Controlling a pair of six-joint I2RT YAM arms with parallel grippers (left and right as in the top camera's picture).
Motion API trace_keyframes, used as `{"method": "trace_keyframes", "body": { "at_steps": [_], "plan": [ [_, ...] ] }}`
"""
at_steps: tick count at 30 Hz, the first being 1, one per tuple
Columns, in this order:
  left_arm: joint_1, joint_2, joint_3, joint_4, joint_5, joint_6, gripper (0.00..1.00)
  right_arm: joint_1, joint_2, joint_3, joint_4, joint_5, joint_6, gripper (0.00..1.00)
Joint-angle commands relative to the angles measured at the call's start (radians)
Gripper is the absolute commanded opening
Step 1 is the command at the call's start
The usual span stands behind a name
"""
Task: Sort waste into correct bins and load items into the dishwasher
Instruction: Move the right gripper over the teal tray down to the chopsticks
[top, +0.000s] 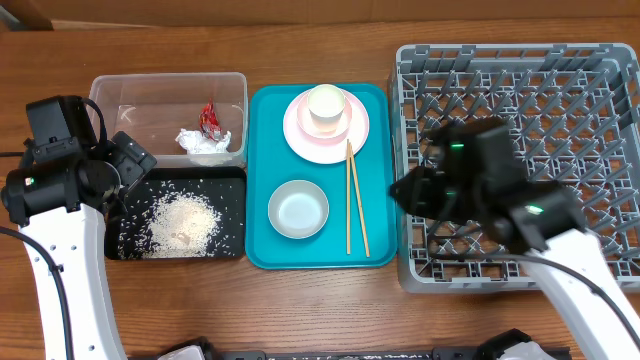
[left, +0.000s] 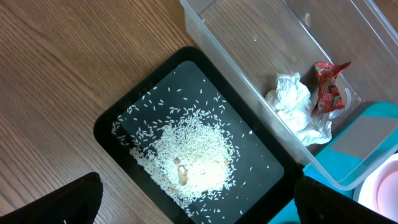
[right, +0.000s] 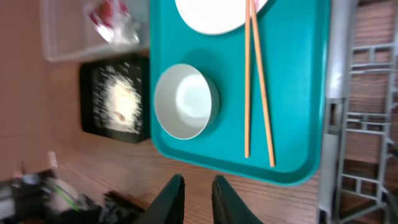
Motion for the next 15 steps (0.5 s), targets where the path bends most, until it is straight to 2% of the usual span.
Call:
{"method": "trace_keyframes", "body": {
  "at_steps": [1,4,8,15],
  "plan": [
    [0.003,0.007,0.015,0.0,0.004,-0.012,1.0,0.115,0.081,0.019,0.04,0.135,0.06,0.19],
    [0.003,0.007,0.015,0.0,0.004,-0.012,1.0,0.204,0.166,0.019,0.094,0.217,0.064,0.22],
    [0.003,0.007,0.015,0.0,0.004,-0.012,1.0,0.259,0.262,0.019,0.158,0.266,0.07,0.34],
    [0.003,0.007,0.015,0.0,0.004,-0.012,1.0,0.269,0.379,0.019,0.192,0.363,0.071,0.34]
  ]
}}
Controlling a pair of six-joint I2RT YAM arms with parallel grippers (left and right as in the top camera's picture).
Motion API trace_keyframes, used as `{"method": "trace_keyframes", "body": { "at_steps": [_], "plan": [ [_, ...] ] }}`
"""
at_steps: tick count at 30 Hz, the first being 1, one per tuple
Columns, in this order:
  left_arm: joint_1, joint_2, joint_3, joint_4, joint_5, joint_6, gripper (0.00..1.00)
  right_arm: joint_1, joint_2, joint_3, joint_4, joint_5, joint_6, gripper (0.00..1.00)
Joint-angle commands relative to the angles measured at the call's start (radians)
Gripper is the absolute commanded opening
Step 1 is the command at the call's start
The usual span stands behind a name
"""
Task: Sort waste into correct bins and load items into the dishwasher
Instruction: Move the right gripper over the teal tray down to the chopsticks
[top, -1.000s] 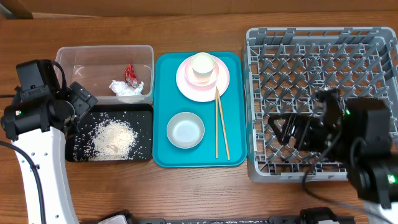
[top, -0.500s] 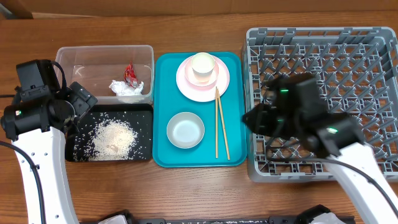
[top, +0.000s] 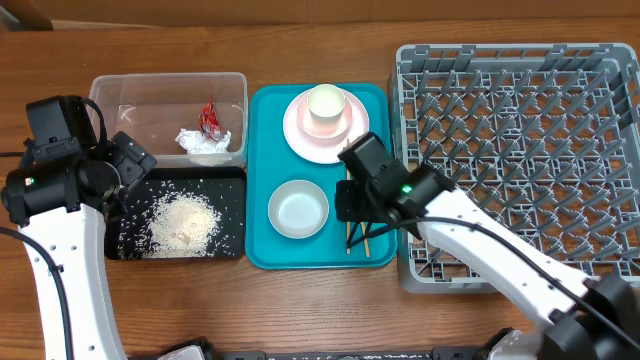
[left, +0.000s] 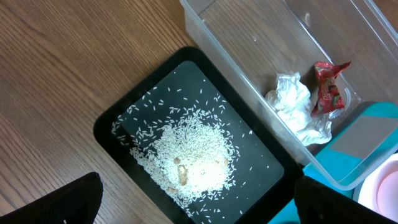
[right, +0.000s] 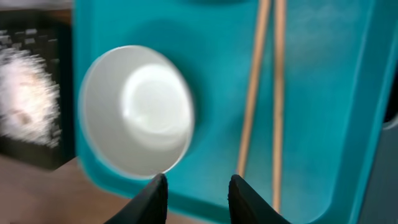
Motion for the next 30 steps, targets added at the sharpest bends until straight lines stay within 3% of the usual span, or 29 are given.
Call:
{"method": "trace_keyframes", "body": {
  "at_steps": [1,17,30],
  "plan": [
    [0.003,0.007,0.015,0.0,0.004,-0.012,1.0,0.005,0.037,0.019,0.01,0.089,0.011,0.35],
    [0.003,0.007,0.015,0.0,0.004,-0.012,1.0,0.005,0.191,0.018,0.079,0.154,0.01,0.35],
    [0.003,0.007,0.015,0.0,0.004,-0.012,1.0,0.005,0.206,0.017,0.141,0.163,0.01,0.26]
  ]
}}
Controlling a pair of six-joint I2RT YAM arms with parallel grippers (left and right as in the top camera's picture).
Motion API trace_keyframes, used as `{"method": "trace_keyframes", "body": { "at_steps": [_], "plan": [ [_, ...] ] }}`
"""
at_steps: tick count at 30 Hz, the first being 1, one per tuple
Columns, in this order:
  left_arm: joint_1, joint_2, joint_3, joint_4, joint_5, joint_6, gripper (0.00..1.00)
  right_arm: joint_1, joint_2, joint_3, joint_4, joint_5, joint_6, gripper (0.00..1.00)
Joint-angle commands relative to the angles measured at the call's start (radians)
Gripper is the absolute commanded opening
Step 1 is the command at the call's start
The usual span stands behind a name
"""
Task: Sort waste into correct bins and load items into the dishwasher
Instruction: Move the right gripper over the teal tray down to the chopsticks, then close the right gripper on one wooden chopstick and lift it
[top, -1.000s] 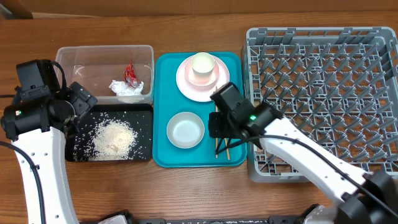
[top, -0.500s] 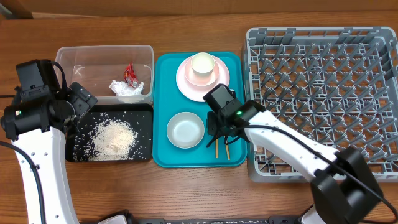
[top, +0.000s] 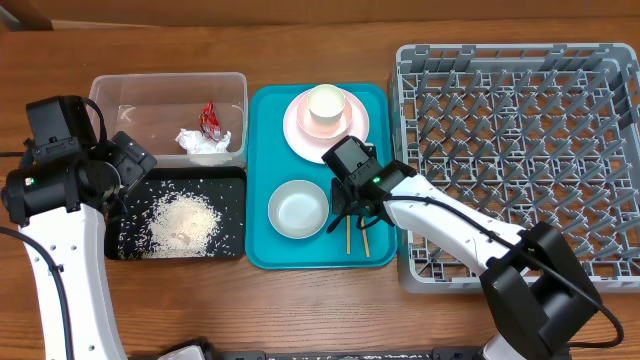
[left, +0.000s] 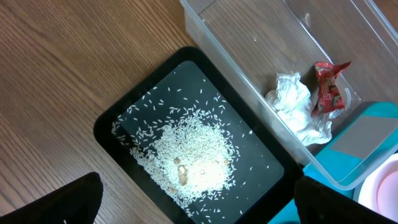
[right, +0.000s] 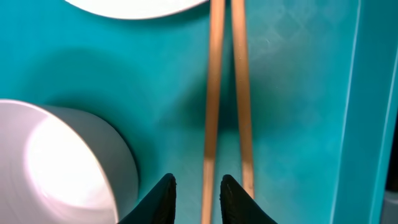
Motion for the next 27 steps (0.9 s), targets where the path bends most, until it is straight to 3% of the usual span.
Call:
{"method": "trace_keyframes", "body": {
  "at_steps": [1,13,27],
  "plan": [
    [0.003,0.007,0.015,0.0,0.004,-0.012,1.0,0.005,0.002,0.017,0.013,0.017,0.006,0.26],
    [0.003,0.007,0.015,0.0,0.004,-0.012,1.0,0.005,0.003,0.014,0.023,0.025,0.005,0.26],
    [0.003,0.007,0.015,0.0,0.004,-0.012,1.0,0.005,0.003,-0.136,0.173,0.024,0.006,0.27]
  ]
}}
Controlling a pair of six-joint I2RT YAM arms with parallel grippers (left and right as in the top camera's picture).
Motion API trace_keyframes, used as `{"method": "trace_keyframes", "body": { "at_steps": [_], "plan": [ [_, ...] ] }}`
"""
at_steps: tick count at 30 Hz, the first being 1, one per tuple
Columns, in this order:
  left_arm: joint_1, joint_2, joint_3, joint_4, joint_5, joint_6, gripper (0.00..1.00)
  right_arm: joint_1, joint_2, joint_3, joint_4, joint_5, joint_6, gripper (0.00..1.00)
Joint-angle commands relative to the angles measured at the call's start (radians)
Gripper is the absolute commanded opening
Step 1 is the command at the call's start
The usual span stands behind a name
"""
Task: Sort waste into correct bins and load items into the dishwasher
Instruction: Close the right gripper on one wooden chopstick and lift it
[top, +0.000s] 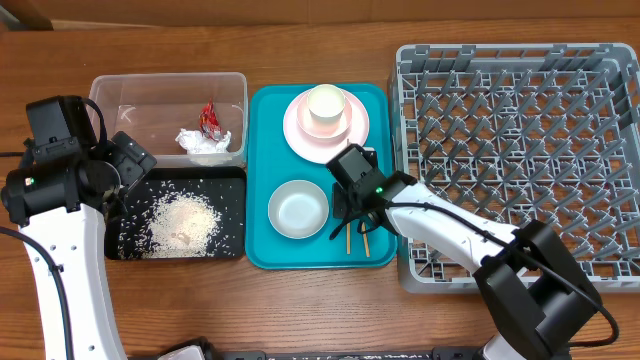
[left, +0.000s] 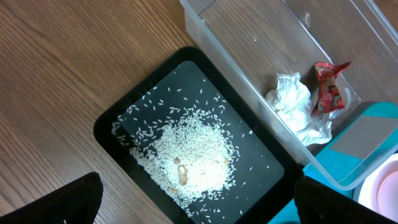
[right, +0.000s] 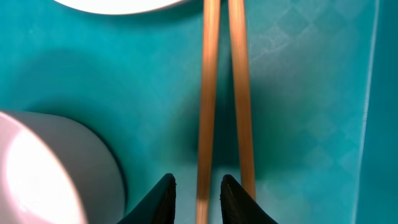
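Note:
Two wooden chopsticks (right: 209, 93) lie side by side on the teal tray (top: 265, 150), right of a white bowl (top: 298, 209). My right gripper (right: 198, 200) is open, low over the tray, with the left chopstick running between its fingertips and the right chopstick beside the right finger. A pink plate (top: 296, 135) with a cream cup (top: 326, 105) sits at the tray's far end. My left gripper (left: 196, 206) is wide open, empty, above the black rice tray (left: 112, 124).
A grey dishwasher rack (top: 520, 150) stands right of the teal tray. A clear bin (top: 130, 95) at the back left holds crumpled white paper (left: 292, 106) and a red wrapper (left: 326, 87). Scattered rice (top: 182, 220) covers the black tray.
My right gripper has come lower and slightly nearer along the chopsticks, which now fill more of its view. The left arm and everything else are where they were.
My right gripper was first high up near the rack's left edge, looking down on the whole teal tray. Then it was over the bowl and chopsticks, then low above the chopsticks, and now it straddles the left one. The left arm never moved.

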Motion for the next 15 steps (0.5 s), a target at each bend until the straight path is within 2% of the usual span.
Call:
{"method": "trace_keyframes", "body": {
  "at_steps": [1,15],
  "plan": [
    [0.003,0.007,0.015,0.0,0.004,-0.012,1.0,0.005,0.003,-0.042,0.034,0.015,0.005,0.27],
    [0.003,0.007,0.015,0.0,0.004,-0.012,1.0,0.005,0.003,-0.06,0.056,0.011,0.005,0.25]
  ]
}}
